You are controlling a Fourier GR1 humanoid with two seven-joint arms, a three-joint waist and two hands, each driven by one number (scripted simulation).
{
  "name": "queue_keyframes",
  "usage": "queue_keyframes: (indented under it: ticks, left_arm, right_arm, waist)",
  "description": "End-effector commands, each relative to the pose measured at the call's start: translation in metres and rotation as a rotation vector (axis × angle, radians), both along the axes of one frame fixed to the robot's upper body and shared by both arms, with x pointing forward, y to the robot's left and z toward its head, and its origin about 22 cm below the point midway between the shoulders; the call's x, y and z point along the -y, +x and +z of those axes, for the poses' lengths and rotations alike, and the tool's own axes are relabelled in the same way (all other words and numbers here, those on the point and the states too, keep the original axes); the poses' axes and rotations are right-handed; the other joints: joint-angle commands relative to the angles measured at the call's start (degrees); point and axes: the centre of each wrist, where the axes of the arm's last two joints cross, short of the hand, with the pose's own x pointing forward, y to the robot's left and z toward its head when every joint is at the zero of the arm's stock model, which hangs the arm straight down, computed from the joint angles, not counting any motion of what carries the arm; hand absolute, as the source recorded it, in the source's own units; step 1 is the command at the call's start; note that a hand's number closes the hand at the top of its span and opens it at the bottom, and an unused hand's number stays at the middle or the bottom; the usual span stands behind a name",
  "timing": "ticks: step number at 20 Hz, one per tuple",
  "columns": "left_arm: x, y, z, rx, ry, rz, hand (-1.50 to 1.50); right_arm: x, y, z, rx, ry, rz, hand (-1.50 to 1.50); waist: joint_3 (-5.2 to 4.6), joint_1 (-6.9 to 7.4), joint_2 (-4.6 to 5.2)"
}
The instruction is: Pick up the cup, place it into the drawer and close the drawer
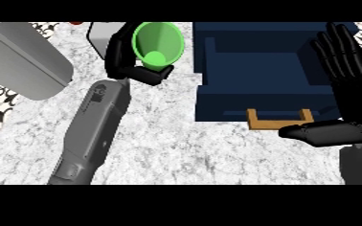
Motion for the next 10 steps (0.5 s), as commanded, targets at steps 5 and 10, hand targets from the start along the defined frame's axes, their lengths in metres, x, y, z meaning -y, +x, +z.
queue_keyframes:
  ticks: [5,10]
  left_arm:
    - [0.073,0.016,0.105,-0.007,0.074,-0.019,1.5]
    - [0.102,0.027,0.116,-0.105,0.148,0.022,1.5]
  right_arm:
    - [0.013,0.006,-0.009,0.013,-0.014,-0.01,-1.5]
    - [0.015,0.013,0.001,0.016,0.003,0.008,-1.5]
  waist:
    - [0.0,-1.17,0.36]
    - [-0.01,-1.86,0.67]
